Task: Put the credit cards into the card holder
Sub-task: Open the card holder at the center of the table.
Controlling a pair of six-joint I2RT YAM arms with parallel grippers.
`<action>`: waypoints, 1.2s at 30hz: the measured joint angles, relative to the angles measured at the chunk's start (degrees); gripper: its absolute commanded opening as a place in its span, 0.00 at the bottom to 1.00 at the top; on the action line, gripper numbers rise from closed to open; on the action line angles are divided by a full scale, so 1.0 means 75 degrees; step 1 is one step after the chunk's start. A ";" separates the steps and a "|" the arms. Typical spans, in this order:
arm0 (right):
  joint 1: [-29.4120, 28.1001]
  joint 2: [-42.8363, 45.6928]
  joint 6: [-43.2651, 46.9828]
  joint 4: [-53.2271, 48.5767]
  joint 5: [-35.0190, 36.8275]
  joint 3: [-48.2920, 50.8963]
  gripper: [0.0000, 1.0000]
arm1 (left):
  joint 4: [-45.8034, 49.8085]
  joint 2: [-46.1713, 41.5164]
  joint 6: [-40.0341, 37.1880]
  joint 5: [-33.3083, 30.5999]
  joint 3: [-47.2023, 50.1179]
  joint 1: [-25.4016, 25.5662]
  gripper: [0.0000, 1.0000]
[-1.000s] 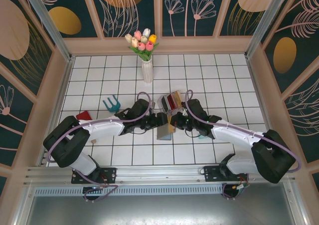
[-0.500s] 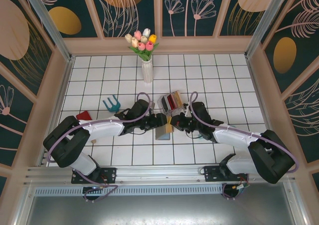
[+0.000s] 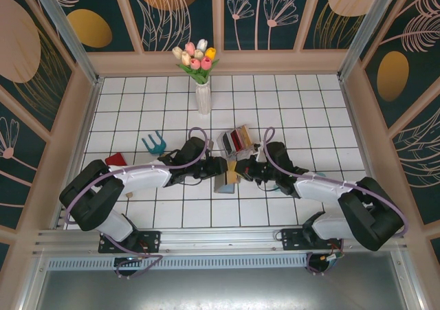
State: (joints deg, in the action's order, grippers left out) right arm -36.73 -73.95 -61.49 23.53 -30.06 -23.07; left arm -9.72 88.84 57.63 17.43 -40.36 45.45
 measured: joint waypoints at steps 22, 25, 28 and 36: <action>-0.0265 0.0254 0.1003 -0.2643 0.1682 -0.1177 0.00 | 0.0737 -0.0851 -0.0254 -0.0766 0.0119 -0.0012 0.00; -0.0367 0.0251 0.1294 -0.3025 0.1958 -0.1402 0.00 | 0.0793 -0.0918 -0.0318 -0.0787 0.0178 -0.0067 0.00; -0.0452 0.0143 0.1443 -0.3308 0.2165 -0.1419 0.00 | 0.0924 -0.1052 -0.0466 -0.0784 0.0251 -0.0195 0.00; -0.0705 -0.0629 0.1746 -0.3552 0.2410 -0.1527 0.00 | 0.1402 -0.1513 -0.0997 -0.0743 0.0641 -0.0694 0.00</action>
State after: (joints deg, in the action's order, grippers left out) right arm -42.02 -78.67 -48.40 -3.11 -11.99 -34.52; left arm 0.80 77.49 50.15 11.86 -35.55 40.25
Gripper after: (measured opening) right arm 0.059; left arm 0.063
